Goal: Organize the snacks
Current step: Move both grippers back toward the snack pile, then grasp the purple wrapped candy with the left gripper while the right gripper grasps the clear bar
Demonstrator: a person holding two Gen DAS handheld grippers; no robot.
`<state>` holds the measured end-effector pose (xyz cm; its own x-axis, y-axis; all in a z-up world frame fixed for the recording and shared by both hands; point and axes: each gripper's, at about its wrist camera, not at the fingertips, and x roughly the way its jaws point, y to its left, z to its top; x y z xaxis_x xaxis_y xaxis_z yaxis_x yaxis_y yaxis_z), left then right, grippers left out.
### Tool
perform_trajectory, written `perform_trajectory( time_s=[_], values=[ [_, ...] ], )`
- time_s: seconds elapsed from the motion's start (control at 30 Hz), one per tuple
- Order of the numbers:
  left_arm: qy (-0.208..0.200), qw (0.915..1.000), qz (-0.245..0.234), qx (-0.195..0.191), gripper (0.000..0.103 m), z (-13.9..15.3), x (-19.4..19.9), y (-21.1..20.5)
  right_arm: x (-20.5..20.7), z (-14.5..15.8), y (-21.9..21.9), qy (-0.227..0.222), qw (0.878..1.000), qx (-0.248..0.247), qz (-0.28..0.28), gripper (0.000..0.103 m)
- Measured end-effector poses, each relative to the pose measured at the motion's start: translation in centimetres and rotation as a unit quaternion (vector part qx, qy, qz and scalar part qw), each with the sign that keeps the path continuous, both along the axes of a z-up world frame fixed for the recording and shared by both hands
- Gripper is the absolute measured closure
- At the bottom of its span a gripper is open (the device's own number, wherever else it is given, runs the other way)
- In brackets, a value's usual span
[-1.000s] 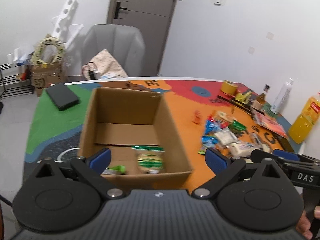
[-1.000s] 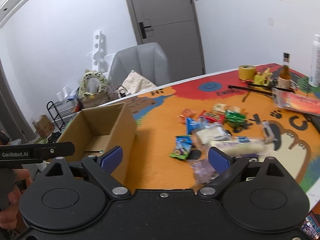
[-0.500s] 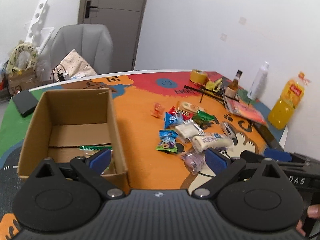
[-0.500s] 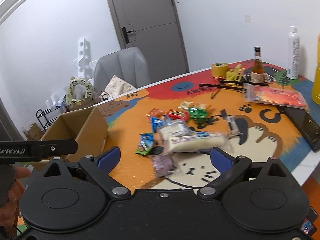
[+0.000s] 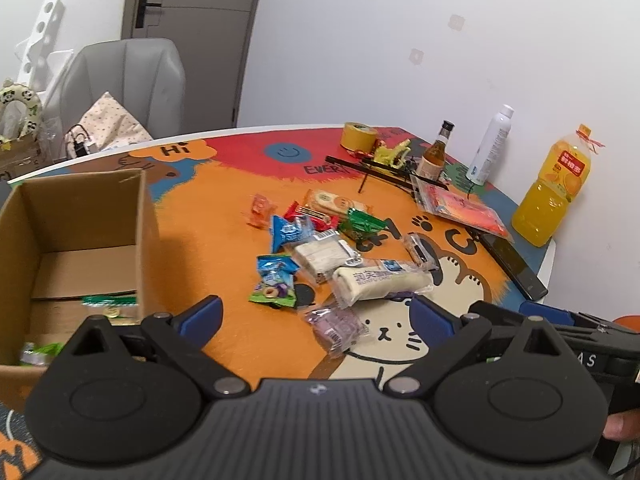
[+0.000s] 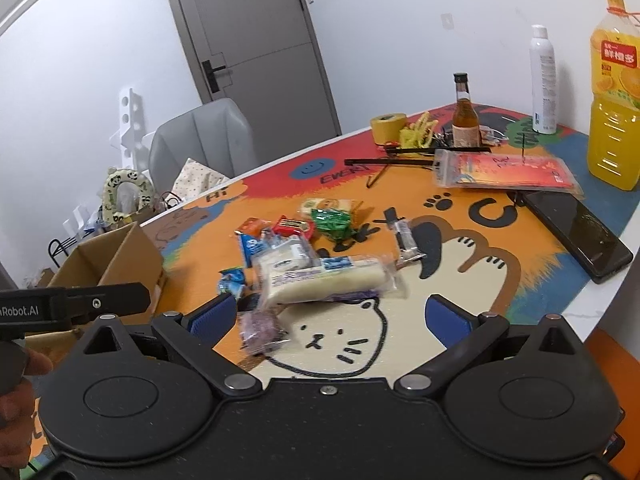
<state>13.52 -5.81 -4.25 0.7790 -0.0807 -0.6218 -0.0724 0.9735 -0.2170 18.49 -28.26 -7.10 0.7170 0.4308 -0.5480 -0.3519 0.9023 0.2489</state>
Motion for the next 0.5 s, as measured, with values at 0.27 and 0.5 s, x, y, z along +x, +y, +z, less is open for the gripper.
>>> perform_trajectory(
  time_s=[0.27,0.5],
  values=[
    [0.021,0.9997,-0.008,-0.001,0.010,-2.4,2.8,-1.6,2.4,-0.9,-0.9,0.001,1.000,-0.004,-0.010,0.008],
    [0.050,0.9987,-0.004,0.000,0.018,-5.2,5.3,-2.9,4.3,-2.0,-1.7,0.011,1.000,-0.008,-0.013,0.011]
  ],
)
